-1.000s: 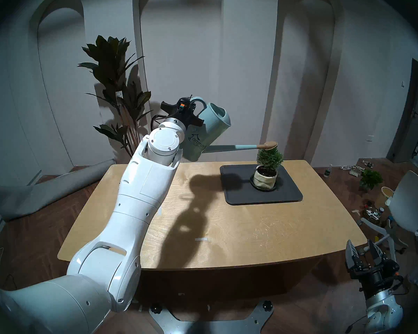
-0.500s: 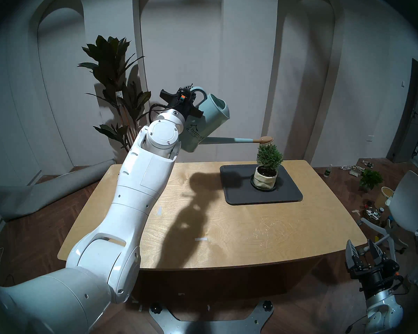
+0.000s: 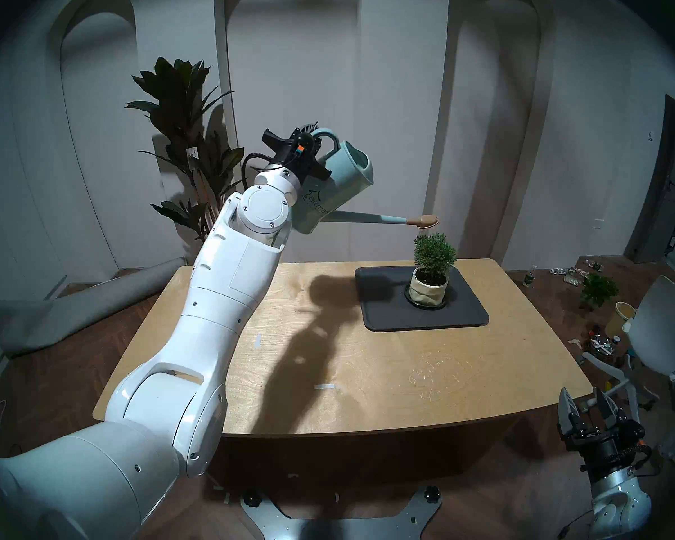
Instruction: Pick up the watering can and pour water into the potted plant, then put the can down
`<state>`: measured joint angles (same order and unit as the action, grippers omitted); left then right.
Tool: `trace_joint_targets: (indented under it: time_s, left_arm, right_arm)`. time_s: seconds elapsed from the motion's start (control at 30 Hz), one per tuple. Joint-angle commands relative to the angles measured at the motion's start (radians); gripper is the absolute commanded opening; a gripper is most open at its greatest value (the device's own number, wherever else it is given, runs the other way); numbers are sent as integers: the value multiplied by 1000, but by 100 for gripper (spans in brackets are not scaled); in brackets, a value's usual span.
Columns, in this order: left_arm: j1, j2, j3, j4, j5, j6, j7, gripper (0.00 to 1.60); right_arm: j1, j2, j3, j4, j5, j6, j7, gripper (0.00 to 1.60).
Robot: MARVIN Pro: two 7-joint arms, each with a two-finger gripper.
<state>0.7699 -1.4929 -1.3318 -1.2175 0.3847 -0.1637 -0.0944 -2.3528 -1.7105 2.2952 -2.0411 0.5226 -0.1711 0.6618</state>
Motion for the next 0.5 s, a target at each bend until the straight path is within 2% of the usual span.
trace_joint_targets:
  time_s: [0.0, 0.27, 0.47]
  left_arm:
    - [-107, -11, -12, -23, 2, -97, 1, 0]
    - [-127, 3, -26, -12, -45, -200, -35, 0]
    - [-20, 63, -22, -95, -122, -288, -116, 0]
  right_arm:
    - [-4, -4, 0, -26, 2, -2, 3, 160]
    - [-7, -9, 1, -34, 2, 0, 3, 160]
    - [-12, -15, 1, -42, 0, 4, 1, 160]
